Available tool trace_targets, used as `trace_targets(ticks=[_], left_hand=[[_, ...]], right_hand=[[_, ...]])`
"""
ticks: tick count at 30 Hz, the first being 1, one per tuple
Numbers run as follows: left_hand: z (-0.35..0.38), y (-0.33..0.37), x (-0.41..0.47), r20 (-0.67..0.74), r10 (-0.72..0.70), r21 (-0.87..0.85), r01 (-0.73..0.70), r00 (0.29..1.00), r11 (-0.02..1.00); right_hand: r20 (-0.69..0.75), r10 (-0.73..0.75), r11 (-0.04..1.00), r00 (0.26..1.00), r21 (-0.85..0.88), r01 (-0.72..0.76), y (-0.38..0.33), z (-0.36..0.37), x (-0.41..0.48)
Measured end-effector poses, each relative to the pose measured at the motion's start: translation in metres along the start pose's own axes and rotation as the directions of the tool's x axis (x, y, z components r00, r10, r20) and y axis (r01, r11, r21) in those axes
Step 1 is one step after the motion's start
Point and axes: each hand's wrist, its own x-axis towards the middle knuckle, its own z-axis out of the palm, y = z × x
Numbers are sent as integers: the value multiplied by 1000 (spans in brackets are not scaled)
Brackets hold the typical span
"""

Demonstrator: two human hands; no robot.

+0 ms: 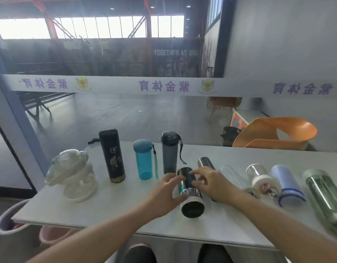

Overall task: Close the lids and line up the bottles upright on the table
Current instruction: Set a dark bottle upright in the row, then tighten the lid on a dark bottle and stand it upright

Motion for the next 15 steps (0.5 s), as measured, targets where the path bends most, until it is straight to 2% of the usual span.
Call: trace_targets(ticks=[3, 6, 11, 15], left_hand=[[22, 2, -21, 87, -116, -85, 123, 990, 989], [40, 3, -29, 104, -178, -227, 198, 978, 954], [50, 13, -29, 14, -217, -381, 206, 976, 901], [31, 22, -17, -41, -192, -402, 160, 981, 902]], right_hand=[[113, 48, 999, 992, -9, -47, 6, 21, -31], [90, 64, 994, 994, 78, -71, 11, 42, -47], [-27, 133, 958, 991, 261, -121, 8, 48, -53], [32, 209, 839, 977, 507, -196, 0, 26, -47]])
